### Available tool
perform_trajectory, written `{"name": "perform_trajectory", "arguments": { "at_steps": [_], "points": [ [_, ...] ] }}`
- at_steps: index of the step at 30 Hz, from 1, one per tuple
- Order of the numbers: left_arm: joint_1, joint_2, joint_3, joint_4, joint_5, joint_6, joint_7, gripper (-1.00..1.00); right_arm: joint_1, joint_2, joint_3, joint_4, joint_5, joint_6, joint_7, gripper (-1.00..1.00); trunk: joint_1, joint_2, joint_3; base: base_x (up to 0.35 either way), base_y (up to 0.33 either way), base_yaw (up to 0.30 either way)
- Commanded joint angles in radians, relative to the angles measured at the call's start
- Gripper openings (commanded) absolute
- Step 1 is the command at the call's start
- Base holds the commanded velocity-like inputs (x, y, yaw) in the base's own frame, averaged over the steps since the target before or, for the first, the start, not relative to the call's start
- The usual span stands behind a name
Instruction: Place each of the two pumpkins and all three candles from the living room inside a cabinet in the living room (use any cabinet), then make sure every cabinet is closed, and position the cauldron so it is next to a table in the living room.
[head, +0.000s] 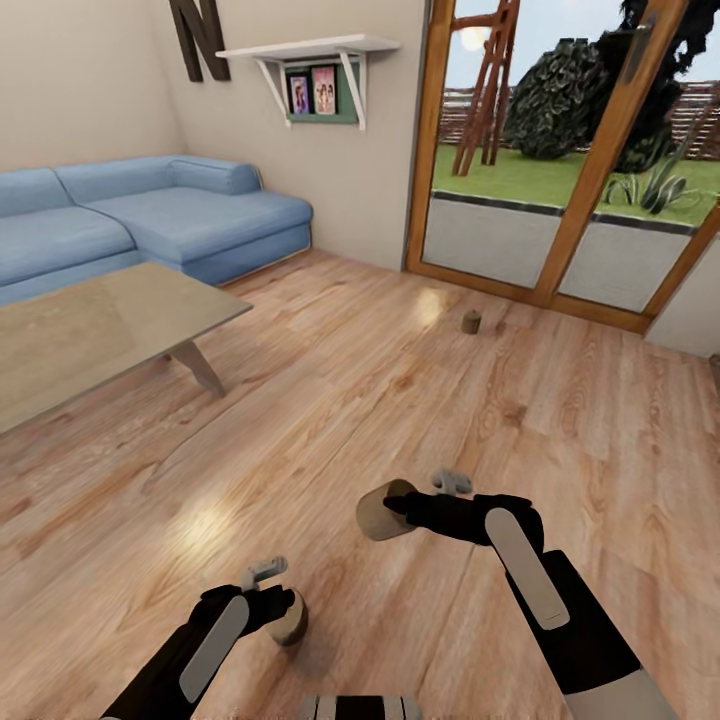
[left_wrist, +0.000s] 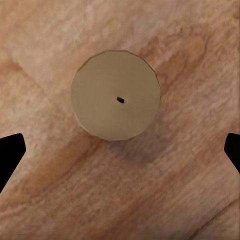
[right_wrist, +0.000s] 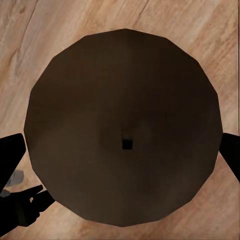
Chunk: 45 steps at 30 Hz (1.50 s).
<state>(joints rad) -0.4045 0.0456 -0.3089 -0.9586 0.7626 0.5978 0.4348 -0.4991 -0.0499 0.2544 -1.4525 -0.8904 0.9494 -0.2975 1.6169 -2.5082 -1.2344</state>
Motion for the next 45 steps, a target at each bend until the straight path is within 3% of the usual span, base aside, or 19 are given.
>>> {"name": "perform_trajectory", "arguments": {
  "at_steps": [1, 7, 41, 45],
  "points": [
    [0.000, 0.002, -0.004, -0.002, 0.011, 0.000, 0.010, 1.00, -0.001, -0.001, 0.002, -0.001, -0.009, 0.001, -0.011, -1.00, 0.000, -0.001, -0.005, 0.000, 0.000, -0.151],
    [0.000, 0.003, -0.004, -0.003, 0.011, 0.000, 0.010, 1.00, -0.001, -0.001, 0.003, 0.001, -0.009, 0.002, -0.011, -1.00, 0.003, -0.002, -0.027, 0.000, 0.000, -0.045],
    [0.000, 0.009, -0.002, -0.009, 0.007, 0.001, 0.011, 1.00, -0.001, -0.001, 0.003, 0.004, -0.008, 0.000, -0.012, -1.00, 0.003, -0.002, -0.027, 0.075, 0.019, 0.000],
    [0.000, 0.010, -0.002, -0.010, 0.007, 0.000, 0.011, 1.00, -0.001, -0.001, 0.003, 0.003, -0.008, 0.000, -0.012, -1.00, 0.005, -0.003, -0.043, 0.001, 0.001, 0.000]
  ]
}}
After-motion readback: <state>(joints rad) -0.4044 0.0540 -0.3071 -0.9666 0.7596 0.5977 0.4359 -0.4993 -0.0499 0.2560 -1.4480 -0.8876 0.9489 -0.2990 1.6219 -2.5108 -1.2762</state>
